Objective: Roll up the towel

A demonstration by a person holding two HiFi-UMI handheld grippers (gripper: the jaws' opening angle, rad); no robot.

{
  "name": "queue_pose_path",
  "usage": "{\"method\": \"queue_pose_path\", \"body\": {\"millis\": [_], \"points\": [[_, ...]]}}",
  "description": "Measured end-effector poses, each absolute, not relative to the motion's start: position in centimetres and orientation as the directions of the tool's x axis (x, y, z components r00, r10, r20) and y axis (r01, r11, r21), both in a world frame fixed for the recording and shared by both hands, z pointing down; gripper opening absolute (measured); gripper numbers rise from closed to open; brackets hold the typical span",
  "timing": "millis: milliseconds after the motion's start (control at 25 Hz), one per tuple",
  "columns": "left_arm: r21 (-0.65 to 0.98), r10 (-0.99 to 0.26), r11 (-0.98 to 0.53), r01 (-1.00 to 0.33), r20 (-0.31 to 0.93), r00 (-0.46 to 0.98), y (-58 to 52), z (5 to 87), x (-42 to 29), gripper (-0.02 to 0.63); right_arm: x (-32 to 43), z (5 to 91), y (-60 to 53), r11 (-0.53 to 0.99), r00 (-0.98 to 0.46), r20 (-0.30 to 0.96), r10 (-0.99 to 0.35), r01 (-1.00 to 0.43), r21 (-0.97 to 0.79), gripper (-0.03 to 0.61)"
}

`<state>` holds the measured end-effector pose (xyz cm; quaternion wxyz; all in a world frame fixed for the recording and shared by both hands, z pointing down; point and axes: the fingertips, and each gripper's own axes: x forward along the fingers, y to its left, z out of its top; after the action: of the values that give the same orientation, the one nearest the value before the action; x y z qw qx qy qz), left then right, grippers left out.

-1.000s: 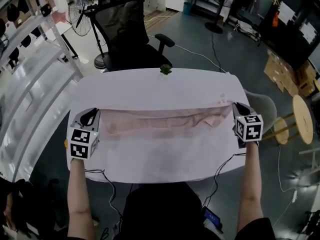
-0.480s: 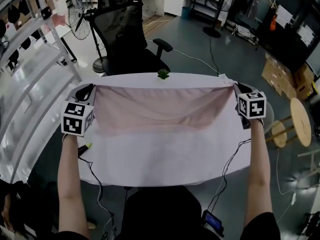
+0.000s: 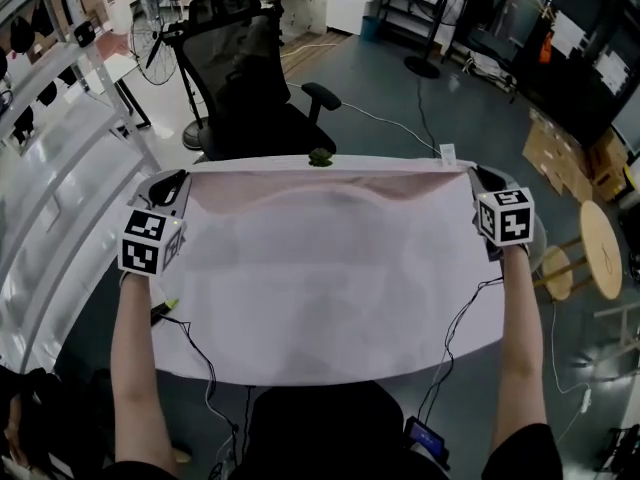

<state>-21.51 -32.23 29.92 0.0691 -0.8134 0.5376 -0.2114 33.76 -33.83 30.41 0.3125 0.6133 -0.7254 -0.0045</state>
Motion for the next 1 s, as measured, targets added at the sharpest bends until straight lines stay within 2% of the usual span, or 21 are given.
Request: {"method": "queue_pose_path", "body": {"millis": [160,600,1000], "points": [[-0.343,-0.843,-0.503,-0.793,0.397,0.362,-28.6,35.7,-21.4,0.035,34.1,36.5,-28.8,0.293,-0.064,0.538,-0.84,-0.889,0.352,0.035],[-0.198,-0.658,-0.67,-0.715,0.604,0.45,-16.1,48.3,-21.1,0.035,33.5,51.1,-13.3,0.372,-0.035,0.745,-0.666,-0.881,0.291,0.035],[-0.145,-0.493,-0.783,-0.605,0.739,0.46,-7.1,56.2,-22.0,0.035,33.7,57.4,-4.3,0.394,0.005,0.826,-0.564,-0.877,0.275,0.035]]}}
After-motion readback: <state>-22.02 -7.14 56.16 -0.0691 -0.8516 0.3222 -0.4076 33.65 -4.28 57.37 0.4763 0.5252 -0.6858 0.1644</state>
